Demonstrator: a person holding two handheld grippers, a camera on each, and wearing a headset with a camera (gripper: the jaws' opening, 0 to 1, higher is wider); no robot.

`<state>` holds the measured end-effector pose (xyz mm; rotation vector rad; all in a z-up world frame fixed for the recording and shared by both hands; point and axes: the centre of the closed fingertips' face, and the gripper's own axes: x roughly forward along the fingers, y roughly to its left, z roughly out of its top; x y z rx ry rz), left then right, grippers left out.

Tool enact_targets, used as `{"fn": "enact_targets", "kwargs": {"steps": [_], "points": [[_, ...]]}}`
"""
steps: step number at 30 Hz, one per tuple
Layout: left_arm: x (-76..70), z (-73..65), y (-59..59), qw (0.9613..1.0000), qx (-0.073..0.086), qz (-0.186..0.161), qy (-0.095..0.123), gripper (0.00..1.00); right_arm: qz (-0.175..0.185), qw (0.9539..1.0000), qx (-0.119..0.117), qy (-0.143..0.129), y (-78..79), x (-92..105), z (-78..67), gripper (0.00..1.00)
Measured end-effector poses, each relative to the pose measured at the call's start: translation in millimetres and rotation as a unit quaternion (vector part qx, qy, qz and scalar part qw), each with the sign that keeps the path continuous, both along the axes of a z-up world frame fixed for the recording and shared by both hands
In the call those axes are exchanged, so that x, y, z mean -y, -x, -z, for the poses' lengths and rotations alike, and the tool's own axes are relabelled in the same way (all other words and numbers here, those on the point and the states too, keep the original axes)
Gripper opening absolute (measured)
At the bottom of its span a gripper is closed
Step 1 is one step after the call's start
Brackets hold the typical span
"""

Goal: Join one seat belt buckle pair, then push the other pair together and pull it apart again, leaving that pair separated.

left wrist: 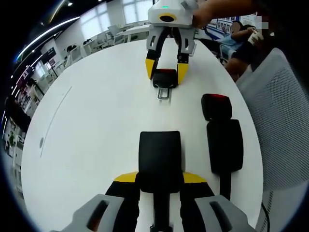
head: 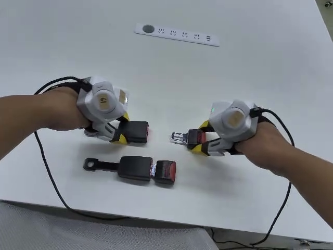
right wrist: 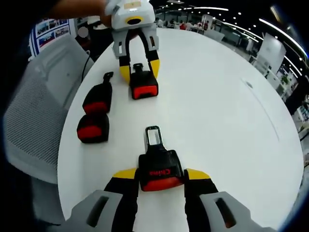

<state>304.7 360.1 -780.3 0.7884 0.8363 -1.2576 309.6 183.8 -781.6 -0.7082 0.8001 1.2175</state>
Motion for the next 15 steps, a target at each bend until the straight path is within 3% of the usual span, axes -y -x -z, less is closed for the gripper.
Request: {"fn": "enact_targets", "kwargs": {"steps": [7,15], "points": [[-0.2,0.6,-0.6,1.0000,-0.002,0.001,0.003,0.32,0.006,0.9999,-0.012,0.000,1.7,22.3,1.7,0.34],[-0.5,-1.5,0.8,0.9997,0.003,-0.017,0.018,0.32,0.017,0.9998,-0.013,-0.004,1.9,23.5,1.9,0.35]]}}
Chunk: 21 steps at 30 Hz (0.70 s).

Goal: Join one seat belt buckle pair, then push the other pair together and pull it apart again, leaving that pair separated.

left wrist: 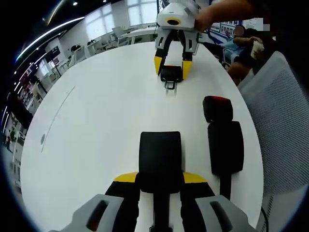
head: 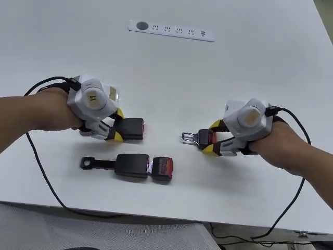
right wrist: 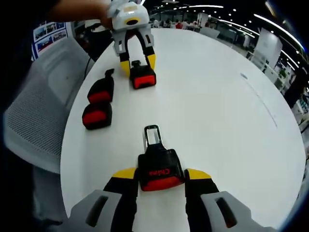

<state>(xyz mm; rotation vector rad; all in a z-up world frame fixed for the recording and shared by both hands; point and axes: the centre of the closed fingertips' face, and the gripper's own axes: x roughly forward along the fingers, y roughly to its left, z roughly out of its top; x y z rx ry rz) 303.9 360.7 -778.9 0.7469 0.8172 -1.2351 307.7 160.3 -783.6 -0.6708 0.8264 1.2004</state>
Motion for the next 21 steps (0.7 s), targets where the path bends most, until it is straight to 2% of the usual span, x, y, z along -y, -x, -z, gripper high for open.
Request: {"fn": "enact_targets", "kwargs": {"steps": [2,3,8,11,13,14,15,16,17,19,21], "points": [[0.0,-0.2,0.1,1.0000,0.005,0.003,0.000,0.32,0.002,1.0000,0.002,0.000,-0.9,0.2,-0.2,0.36],[0.4,-0.4,-0.2,0.9998,0.015,0.014,0.001,0.32,0.002,1.0000,0.003,0.000,-0.7,0.2,0.0,0.36],[-0.3,-0.2,-2.3,0.9996,0.024,0.013,-0.004,0.34,-0.001,0.9997,0.021,0.010,-1.6,-1.1,-1.0,0.39],[-1.0,-1.9,-7.4,0.9995,0.028,-0.010,-0.010,0.39,0.006,0.9995,0.029,0.010,-2.6,-1.2,-2.2,0.46],[-5.6,-1.2,-8.1,0.9990,0.019,-0.038,-0.011,0.49,0.011,0.9993,0.037,-0.003,-1.5,-4.2,-8.5,0.46],[-5.1,-2.2,-6.1,0.9991,0.018,-0.037,-0.009,0.54,0.018,0.9991,0.037,-0.011,-0.1,-5.1,-12.6,0.46],[-2.6,-7.7,-3.2,0.9990,0.019,-0.039,0.004,0.54,0.023,0.9990,0.037,-0.014,0.3,-4.4,-13.5,0.46],[-0.9,-12.6,-3.4,0.9982,0.024,-0.052,0.020,0.53,0.028,0.9987,0.037,-0.019,1.5,-3.7,-15.4,0.46],[-4.1,-16.4,-0.9,0.9972,0.022,-0.067,0.025,0.54,0.031,0.9986,0.038,-0.021,1.8,-3.7,-16.4,0.47],[-7.3,-27.4,3.5,0.9972,0.030,-0.065,0.022,0.57,0.043,0.9978,0.041,-0.031,4.0,-3.2,-20.4,0.49],[-14.4,-25.6,8.1,0.9961,0.038,-0.077,0.021,0.63,0.061,0.9965,0.042,-0.041,7.7,-1.6,-23.8,0.51]]}}
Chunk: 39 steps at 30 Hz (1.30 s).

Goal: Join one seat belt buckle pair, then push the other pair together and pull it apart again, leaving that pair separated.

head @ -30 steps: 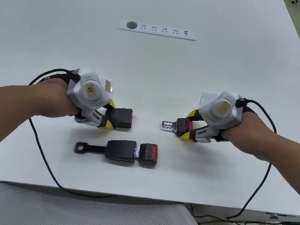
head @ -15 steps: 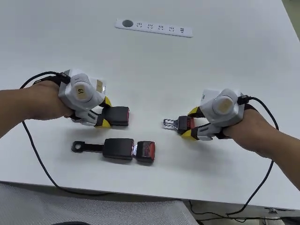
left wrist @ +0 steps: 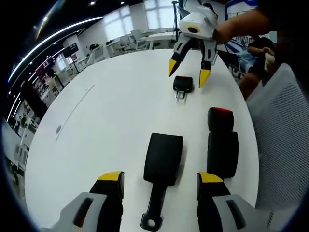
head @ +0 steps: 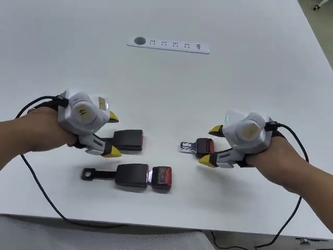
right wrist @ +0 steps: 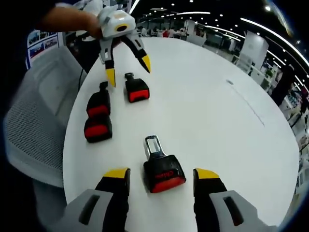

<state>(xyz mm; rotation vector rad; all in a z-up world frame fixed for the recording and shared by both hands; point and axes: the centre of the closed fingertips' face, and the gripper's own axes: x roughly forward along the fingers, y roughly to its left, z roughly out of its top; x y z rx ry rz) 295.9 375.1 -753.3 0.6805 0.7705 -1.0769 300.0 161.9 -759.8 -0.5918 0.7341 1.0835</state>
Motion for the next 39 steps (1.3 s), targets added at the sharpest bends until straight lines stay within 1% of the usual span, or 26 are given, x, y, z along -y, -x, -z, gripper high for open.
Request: {"fn": "enact_targets", "kwargs": {"steps": [1,2,4,5,7,8,9,10,11,12,14,15,17,19,22,24,25,28,30,32,33,34,36,37,38,39], "points": [[-1.2,-3.5,4.5,1.0000,0.003,-0.002,0.001,0.67,0.008,1.0000,0.001,-0.005,3.9,0.7,-3.4,0.53],[-2.5,-5.5,7.6,1.0000,0.005,-0.003,0.001,0.67,0.012,0.9999,0.002,-0.009,6.3,1.0,-4.3,0.55],[-7.1,-7.5,10.7,0.9997,0.014,-0.018,0.009,0.70,0.021,0.9997,0.004,-0.014,13.0,2.1,-5.2,0.58],[-7.3,-12.1,15.3,0.9992,0.018,-0.031,0.016,0.73,0.027,0.9995,0.006,-0.016,16.1,2.6,-5.8,0.60],[-7.4,-16.5,21.7,0.9983,0.018,-0.049,0.026,0.77,0.048,0.9986,0.013,-0.020,20.1,5.0,-6.7,0.66],[-7.6,-19.5,28.2,0.9976,0.018,-0.058,0.032,0.79,0.061,0.9977,0.012,-0.027,25.6,5.4,-8.8,0.71],[-13.2,-19.2,28.6,0.9971,0.019,-0.064,0.036,0.81,0.064,0.9974,0.011,-0.031,29.4,5.4,-10.3,0.73],[-17.7,-19.5,32.3,0.9963,0.020,-0.073,0.042,0.83,0.070,0.9969,0.011,-0.034,34.1,4.9,-12.1,0.75],[-17.5,-19.6,35.2,0.9959,0.019,-0.077,0.044,0.84,0.071,0.9968,0.011,-0.036,37.2,5.0,-12.6,0.76],[-18.3,-19.8,41.6,0.9949,0.020,-0.086,0.049,0.85,0.074,0.9965,0.012,-0.038,41.4,5.2,-13.6,0.77],[-23.9,-20.5,50.5,0.9942,0.024,-0.092,0.050,0.90,0.082,0.9956,0.011,-0.043,46.3,5.1,-15.2,0.79],[-29.7,-20.6,51.2,0.9936,0.025,-0.099,0.050,0.92,0.088,0.9949,0.011,-0.048,48.3,4.8,-16.1,0.80],[-43.1,-22.6,54.7,0.9904,0.022,-0.123,0.058,0.93,0.097,0.9936,0.009,-0.057,51.3,5.0,-16.4,0.82],[-51.1,-27.6,58.0,0.9881,0.031,-0.137,0.064,0.95,0.104,0.9925,0.008,-0.065,55.3,3.8,-19.4,0.84],[-57.7,-30.8,66.5,0.9866,0.033,-0.144,0.069,0.98,0.118,0.9902,0.011,-0.074,54.9,4.6,-23.0,0.93],[-66.6,-30.4,71.2,0.9856,0.035,-0.150,0.069,1.00,0.124,0.9884,0.021,-0.085,54.6,4.5,-28.5,0.99],[-69.4,-30.5,72.2,0.9847,0.035,-0.155,0.072,1.00,0.122,0.9885,0.019,-0.086,56.6,4.6,-29.4,0.99],[-75.6,-35.3,71.7,0.9790,0.047,-0.177,0.088,1.00,0.123,0.9881,0.016,-0.090,60.7,4.0,-28.5,0.99],[-75.4,-38.7,72.2,0.9742,0.050,-0.198,0.096,1.00,0.125,0.9879,0.014,-0.091,65.3,3.8,-28.8,0.99],[-74.3,-38.3,75.2,0.9725,0.047,-0.204,0.103,1.00,0.127,0.9873,0.013,-0.094,68.6,3.1,-30.6,0.99],[-73.4,-35.5,77.2,0.9708,0.040,-0.210,0.108,1.00,0.128,0.9870,0.013,-0.096,70.3,2.7,-31.1,0.99],[-73.2,-34.1,78.4,0.9706,0.037,-0.212,0.109,1.00,0.131,0.9865,0.013,-0.097,71.4,2.7,-31.0,0.99],[-75.1,-28.2,83.0,0.9695,0.020,-0.219,0.108,1.00,0.131,0.9877,0.024,-0.082,73.5,4.8,-29.7,0.99],[-73.4,-28.0,86.6,0.9658,0.004,-0.232,0.116,1.00,0.137,0.9870,0.033,-0.077,72.6,7.0,-31.5,0.99],[-70.6,-30.2,87.4,0.9614,-0.004,-0.243,0.130,1.00,0.140,0.9862,0.038,-0.079,73.0,6.7,-34.1,0.99],[-64.3,-36.1,89.3,0.9584,-0.010,-0.241,0.152,1.00,0.146,0.9849,0.042,-0.083,72.7,7.1,-36.8,0.99]]}}
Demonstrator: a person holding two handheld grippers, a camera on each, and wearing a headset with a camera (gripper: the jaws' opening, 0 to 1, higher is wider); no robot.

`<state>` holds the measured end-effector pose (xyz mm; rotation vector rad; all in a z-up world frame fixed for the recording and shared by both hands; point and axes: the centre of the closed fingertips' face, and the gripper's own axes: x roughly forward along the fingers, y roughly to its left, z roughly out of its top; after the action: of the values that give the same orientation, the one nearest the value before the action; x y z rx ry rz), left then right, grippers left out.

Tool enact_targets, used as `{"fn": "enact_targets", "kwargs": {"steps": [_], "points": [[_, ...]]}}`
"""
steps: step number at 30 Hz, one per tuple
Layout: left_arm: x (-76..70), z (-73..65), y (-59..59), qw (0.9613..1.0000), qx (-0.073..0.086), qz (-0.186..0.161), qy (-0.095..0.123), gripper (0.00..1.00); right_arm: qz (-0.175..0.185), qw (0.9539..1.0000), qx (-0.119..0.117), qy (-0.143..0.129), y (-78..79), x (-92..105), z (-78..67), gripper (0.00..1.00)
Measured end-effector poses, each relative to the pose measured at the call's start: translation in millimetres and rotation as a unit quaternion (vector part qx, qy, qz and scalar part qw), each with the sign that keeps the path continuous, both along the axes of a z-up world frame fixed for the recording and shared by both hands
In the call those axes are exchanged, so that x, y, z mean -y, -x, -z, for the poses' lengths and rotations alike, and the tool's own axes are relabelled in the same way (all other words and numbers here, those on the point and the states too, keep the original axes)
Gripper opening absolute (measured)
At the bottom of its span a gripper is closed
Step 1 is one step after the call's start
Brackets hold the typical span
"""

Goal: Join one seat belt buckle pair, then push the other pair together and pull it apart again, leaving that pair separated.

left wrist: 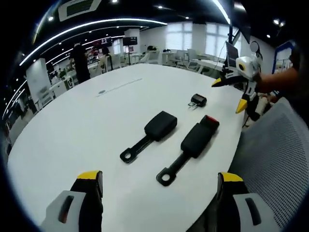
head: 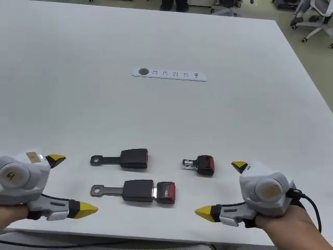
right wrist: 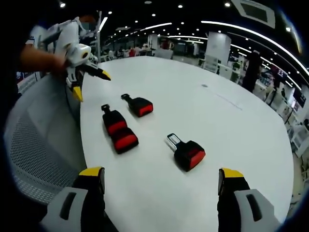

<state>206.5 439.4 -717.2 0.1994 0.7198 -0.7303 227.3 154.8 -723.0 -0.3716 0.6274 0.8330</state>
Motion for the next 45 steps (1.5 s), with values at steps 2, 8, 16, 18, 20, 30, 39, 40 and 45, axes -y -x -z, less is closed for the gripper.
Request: {"fn": "enact_targets", "kwargs": {"steps": [2,8,16,18,20,30,39,40,45], "points": [[6.3,-13.1,-2.2,0.9992,0.033,0.019,0.004,1.00,0.014,0.9998,0.002,-0.015,-2.9,0.8,-3.6,0.99],[-6.2,-4.3,-0.1,0.9989,0.032,0.029,-0.019,1.00,0.018,0.9995,0.005,-0.024,3.4,-1.9,-5.8,0.99],[-7.8,-15.3,-0.1,0.9989,0.038,0.021,-0.020,1.00,0.028,0.9988,-0.002,-0.041,5.6,-4.1,-11.0,0.99],[-12.8,-17.9,-0.7,0.9983,0.043,0.009,-0.038,1.00,0.027,0.9986,-0.003,-0.045,6.3,-5.4,-9.2,0.99],[-18.9,-21.3,-3.5,0.9980,0.052,-0.004,-0.036,1.00,0.031,0.9979,-0.009,-0.056,7.7,-7.8,-5.8,0.99],[-12.4,-12.5,-0.5,0.9982,0.051,0.009,-0.029,1.00,0.030,0.9975,-0.016,-0.062,8.9,-14.9,-3.7,0.99],[-15.1,-12.4,-3.6,0.9979,0.057,0.006,-0.029,1.00,0.044,0.9963,-0.011,-0.073,8.9,-20.1,-7.3,0.99],[-17.6,-11.6,-5.4,0.9984,0.053,-0.002,-0.018,1.00,0.045,0.9963,-0.012,-0.073,9.1,-20.6,-6.9,0.99],[-12.3,-16.4,-5.6,0.9981,0.058,-0.017,-0.009,1.00,0.058,0.9948,-0.020,-0.081,9.9,-22.3,-6.5,0.99]]}}
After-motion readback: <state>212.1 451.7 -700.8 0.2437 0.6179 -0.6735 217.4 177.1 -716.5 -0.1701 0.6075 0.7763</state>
